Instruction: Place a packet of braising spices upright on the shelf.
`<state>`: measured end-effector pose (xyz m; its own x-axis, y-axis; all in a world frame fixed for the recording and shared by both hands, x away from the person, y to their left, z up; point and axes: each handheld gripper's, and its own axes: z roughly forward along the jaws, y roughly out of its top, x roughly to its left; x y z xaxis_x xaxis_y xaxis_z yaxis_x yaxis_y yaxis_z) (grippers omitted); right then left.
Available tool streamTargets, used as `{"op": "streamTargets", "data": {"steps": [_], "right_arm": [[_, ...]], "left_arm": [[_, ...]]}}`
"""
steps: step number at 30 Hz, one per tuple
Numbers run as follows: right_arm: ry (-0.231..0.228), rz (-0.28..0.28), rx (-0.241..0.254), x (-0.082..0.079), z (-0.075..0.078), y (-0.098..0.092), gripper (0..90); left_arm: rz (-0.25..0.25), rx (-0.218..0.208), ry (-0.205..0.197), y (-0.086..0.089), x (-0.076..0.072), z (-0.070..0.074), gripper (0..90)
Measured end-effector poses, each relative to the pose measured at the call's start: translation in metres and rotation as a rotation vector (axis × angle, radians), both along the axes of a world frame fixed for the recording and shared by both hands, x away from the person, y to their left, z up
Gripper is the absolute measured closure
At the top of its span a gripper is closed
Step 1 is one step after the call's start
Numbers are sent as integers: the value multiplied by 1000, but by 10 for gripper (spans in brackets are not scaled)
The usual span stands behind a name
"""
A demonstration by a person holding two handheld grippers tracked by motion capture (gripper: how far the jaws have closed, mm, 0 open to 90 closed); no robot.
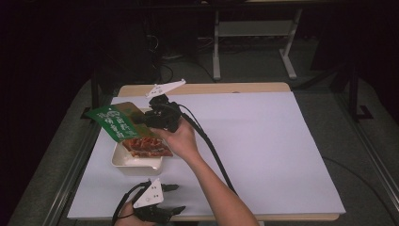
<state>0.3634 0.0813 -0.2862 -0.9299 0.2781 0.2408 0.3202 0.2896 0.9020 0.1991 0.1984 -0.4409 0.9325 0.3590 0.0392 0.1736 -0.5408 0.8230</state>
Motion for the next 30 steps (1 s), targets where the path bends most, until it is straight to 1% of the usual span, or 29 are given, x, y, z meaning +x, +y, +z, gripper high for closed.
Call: {"op": "streamTargets", "data": {"steps": [2, 4, 7, 11, 13, 14, 15, 18, 22, 24, 25, 27, 29, 30], "right_arm": [[15, 0, 1, 3, -8, 5, 895], [31, -4, -1, 5, -13, 8, 895], [37, -11, -10, 7, -21, 13, 895], [39, -36, -2, 10, -24, 12, 894], [34, -39, -8, 12, -25, 11, 893], [25, -61, -27, 14, -27, 8, 890], [25, -61, -27, 14, -27, 8, 890], [12, -90, -72, 16, -27, 3, 881], [9, -94, -122, 21, -27, -2, 861], [17, -91, -145, 23, -29, -3, 850], [23, -91, -157, 24, -29, -4, 840], [46, -74, -167, 27, -33, -4, 827], [70, -48, -188, 30, -36, -2, 783], [70, -48, -188, 30, -36, -2, 783]], "left_arm": [[-1, 8, 0, 0, 0, 0, 326], [-4, 15, 1, 0, 1, -1, 326], [-7, 19, -6, 0, 1, -2, 326], [-6, 19, -8, 0, 1, -2, 326], [-5, 19, -6, 0, 1, -2, 326], [-9, 27, -9, 1, 1, -2, 326], [-9, 27, -9, 1, 1, -2, 326], [-4, 22, -1, 0, 1, -2, 325], [-3, 21, -2, 0, 1, -2, 324], [-2, 20, -2, 0, 1, -2, 323], [2, 12, 3, 0, 1, -3, 323], [4, 9, 6, 0, 1, -3, 323], [0, 12, 2, 0, 1, -2, 323], [0, 12, 2, 0, 1, -2, 323]]}}
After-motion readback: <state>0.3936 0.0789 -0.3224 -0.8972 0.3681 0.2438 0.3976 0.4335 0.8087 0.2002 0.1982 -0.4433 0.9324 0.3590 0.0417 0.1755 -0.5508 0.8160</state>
